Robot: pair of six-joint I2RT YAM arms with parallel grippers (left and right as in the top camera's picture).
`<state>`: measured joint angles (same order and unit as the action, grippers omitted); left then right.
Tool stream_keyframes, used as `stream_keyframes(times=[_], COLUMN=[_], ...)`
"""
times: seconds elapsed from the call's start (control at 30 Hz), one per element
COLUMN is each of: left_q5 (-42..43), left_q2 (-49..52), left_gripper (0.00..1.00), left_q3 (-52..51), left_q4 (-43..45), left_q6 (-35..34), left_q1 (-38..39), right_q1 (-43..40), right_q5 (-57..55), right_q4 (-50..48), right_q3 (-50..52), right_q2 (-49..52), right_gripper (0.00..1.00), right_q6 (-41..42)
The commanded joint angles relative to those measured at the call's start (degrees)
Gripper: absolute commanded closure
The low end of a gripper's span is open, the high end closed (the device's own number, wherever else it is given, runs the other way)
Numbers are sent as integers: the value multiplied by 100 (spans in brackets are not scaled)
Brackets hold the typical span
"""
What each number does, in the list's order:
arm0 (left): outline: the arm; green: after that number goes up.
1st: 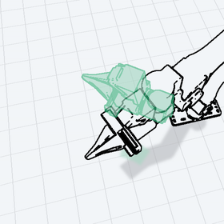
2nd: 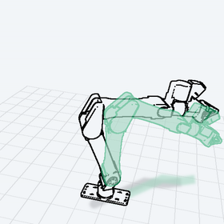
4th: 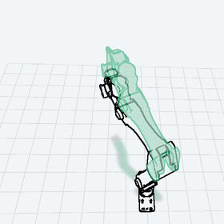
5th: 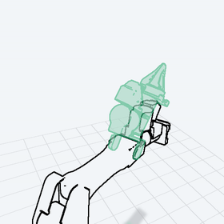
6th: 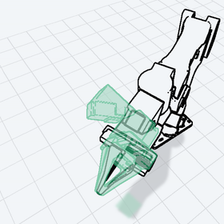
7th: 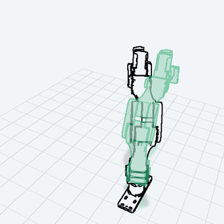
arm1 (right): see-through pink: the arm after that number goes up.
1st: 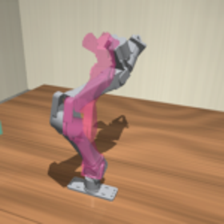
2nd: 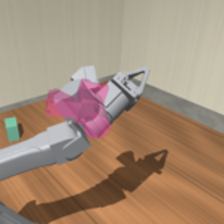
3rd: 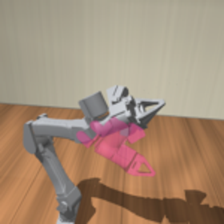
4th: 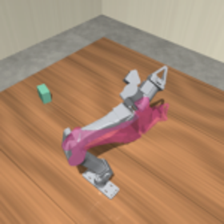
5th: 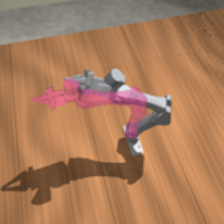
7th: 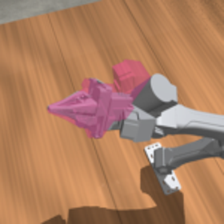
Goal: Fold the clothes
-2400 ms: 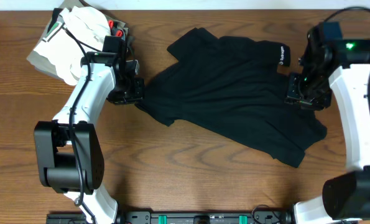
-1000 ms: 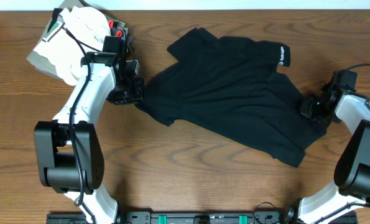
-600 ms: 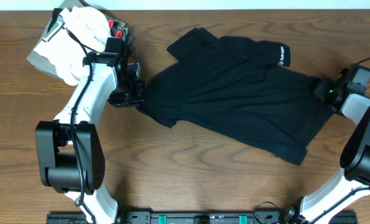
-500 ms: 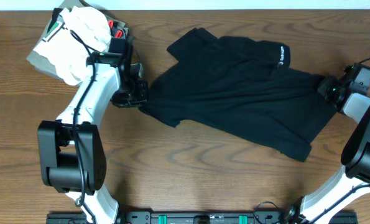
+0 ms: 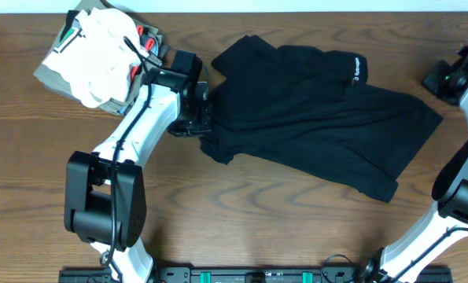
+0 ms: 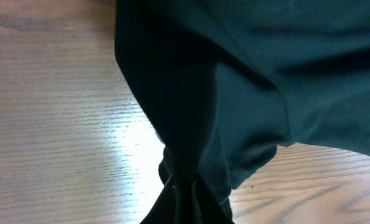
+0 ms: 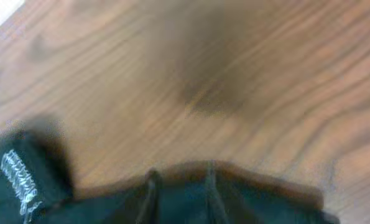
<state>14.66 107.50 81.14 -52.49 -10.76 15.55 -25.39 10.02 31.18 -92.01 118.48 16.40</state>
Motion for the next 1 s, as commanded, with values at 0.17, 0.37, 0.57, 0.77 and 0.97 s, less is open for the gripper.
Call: stream_keyframes(times=[0.17, 0.37, 0.57, 0.77, 0.97], left_q5=[-15, -13, -15, -15, -17], left_q2=[-57, -57, -57, -57, -57], left_gripper=[94, 94, 94, 94, 94], left_q3=[31, 31, 31, 31, 31], left_q4=[-31, -232, -361, -334, -295], left_q6=[-94, -94, -90, -26, 61], left_q1=[-238, -531, -702, -702, -702], right_q1=[-4, 225, 595, 1003, 1300], right_q5=[1849, 1882, 960, 496, -411], right_q4=[2997, 4004, 5025, 5882, 6452], right_q3=[-1674, -1711, -1707, -1694, -1440], right_q2=[-396, -1032, -1921, -2848, -3421], right_gripper=[62, 64, 63, 61, 60], right_q6=[-839, -1075, -1086, -903, -240])
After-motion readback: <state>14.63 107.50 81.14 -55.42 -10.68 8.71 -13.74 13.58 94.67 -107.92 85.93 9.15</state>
